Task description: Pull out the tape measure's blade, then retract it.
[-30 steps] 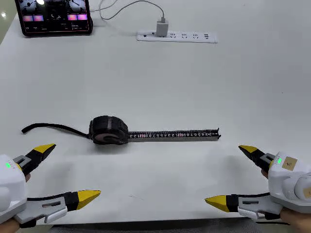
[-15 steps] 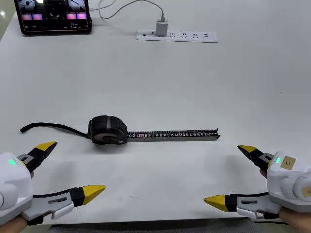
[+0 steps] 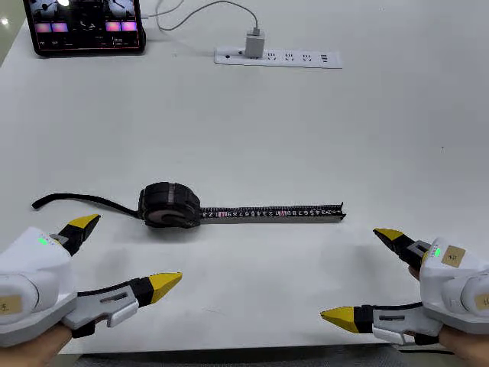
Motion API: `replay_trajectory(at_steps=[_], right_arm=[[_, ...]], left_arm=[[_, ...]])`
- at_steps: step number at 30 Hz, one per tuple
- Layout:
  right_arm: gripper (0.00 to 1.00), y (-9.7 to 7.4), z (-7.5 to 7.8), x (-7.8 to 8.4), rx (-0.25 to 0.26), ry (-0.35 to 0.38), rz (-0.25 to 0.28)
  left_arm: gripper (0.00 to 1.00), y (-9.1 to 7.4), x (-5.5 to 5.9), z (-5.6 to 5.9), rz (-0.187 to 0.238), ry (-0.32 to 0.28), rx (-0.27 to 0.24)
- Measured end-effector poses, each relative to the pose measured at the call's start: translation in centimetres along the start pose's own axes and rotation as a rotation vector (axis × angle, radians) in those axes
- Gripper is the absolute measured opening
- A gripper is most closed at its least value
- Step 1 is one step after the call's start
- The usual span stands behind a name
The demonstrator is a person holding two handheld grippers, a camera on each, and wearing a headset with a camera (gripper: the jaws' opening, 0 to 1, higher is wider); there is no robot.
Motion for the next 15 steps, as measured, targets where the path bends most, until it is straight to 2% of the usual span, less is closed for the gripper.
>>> replay_trajectory(at_steps=[7, 15], right_arm=[[0.99, 0.0, 0.0, 0.0, 0.0, -0.002, 0.002], [0.99, 0.0, 0.1, -0.1, 0.0, -0.008, 0.001]], left_arm=[[0.9, 0.9, -0.5, -0.3, 0.011, -0.037, -0.027], [0.9, 2.1, -1.2, -0.2, 0.008, -0.069, -0.029]])
Point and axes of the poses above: the centre of the closed fingertips' face, and the gripper's own axes: y roughly forward along the fingers, z roughly to its right, x roughly out of its underside, the point moved 9 cm from there along -y, roughly backward along the fingers, and after that the axes turned 9 degrees about y, right-handed, at the moved point
